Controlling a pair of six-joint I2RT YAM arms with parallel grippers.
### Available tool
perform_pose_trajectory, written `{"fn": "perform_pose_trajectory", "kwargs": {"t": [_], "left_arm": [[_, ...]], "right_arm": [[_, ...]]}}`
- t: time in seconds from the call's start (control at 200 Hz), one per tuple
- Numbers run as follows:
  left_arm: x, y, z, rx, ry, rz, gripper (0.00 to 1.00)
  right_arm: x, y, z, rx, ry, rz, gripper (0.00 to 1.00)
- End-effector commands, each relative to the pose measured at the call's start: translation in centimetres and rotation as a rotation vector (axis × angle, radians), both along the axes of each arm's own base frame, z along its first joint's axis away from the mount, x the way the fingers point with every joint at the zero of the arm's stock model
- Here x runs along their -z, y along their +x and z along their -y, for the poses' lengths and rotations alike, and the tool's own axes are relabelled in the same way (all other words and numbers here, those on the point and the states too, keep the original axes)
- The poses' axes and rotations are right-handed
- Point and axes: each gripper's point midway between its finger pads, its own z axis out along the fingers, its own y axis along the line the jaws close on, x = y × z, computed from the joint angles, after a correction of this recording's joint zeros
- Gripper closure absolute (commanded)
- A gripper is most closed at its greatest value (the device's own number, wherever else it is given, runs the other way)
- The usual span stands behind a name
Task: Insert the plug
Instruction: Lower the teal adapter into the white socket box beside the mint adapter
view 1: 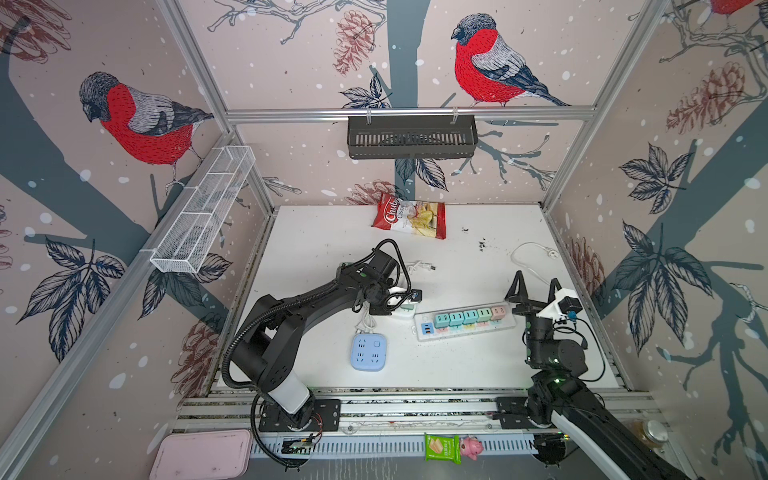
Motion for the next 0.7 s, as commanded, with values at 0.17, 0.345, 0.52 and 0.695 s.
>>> {"fn": "perform_pose_trajectory", "kwargs": {"t": [0.17, 0.345, 0.52, 0.695], "left_arm": [[-0.1, -0.6, 0.5, 0.049, -0.022, -0.021, 1.0], [0.6, -0.8, 0.2, 0.045, 0.005, -0.05, 1.0], [1.2, -0.5, -0.5, 0.016, 0.058, -0.068, 1.0], [1.5, -0.4, -0.9, 0.004, 0.088, -0.073, 1.0]], "right_arm": [[5.7, 0.2, -0.1, -0.007, -0.039, -0.103, 0.0], [5.7, 0.2, -0.1, -0.006, -0.037, -0.103, 0.0], [5.8, 0.2, 0.0, -0.002, -0.034, -0.105, 0.0], [5.8, 0.2, 0.0, -0.001, -0.032, -0.105, 0.0]]}}
